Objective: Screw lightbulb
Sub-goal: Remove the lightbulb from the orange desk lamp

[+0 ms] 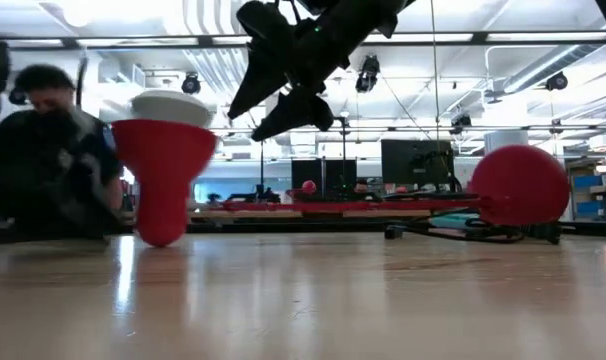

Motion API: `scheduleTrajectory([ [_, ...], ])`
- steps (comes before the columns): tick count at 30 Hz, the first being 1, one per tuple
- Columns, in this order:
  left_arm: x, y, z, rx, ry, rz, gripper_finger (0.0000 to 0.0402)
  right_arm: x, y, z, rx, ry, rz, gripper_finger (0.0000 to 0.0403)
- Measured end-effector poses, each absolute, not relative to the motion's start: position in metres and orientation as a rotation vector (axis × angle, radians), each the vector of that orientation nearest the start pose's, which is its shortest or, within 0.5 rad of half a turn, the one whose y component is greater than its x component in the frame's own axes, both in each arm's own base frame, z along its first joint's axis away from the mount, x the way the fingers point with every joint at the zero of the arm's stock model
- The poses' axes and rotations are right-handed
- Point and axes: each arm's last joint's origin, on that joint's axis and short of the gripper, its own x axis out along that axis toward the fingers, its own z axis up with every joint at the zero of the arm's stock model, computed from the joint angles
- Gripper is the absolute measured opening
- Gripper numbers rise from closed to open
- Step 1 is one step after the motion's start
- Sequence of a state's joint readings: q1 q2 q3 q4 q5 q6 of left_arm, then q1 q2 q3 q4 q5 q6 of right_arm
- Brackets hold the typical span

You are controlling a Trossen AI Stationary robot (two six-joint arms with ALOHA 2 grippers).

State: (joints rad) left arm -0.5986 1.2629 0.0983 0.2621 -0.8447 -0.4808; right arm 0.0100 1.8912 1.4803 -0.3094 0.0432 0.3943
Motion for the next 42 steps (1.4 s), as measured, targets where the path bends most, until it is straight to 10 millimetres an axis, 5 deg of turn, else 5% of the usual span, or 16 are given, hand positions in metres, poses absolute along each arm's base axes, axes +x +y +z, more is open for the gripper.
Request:
scheduleTrajectory([
  [16,0.130,-0.066,0.105,0.006,0.756,0.348,0.0304,0.413,0.015,0.272,0.337,0.670,-0.143,0.0290],
  [23,0.135,-0.074,0.176,-0.114,0.773,0.260,0.0304,0.397,0.018,0.303,0.344,0.597,-0.121,0.0277],
  [29,0.115,-0.065,0.250,-0.298,0.855,0.170,0.0292,0.385,0.018,0.316,0.341,0.602,-0.120,0.0245],
  [36,0.089,-0.036,0.319,-0.428,0.707,0.387,0.0206,0.396,0.009,0.314,0.418,0.531,-0.146,0.0166],
  [42,0.088,-0.020,0.330,-0.507,0.656,0.545,0.0056,0.408,-0.016,0.296,0.449,0.546,-0.184,0.0058],
])
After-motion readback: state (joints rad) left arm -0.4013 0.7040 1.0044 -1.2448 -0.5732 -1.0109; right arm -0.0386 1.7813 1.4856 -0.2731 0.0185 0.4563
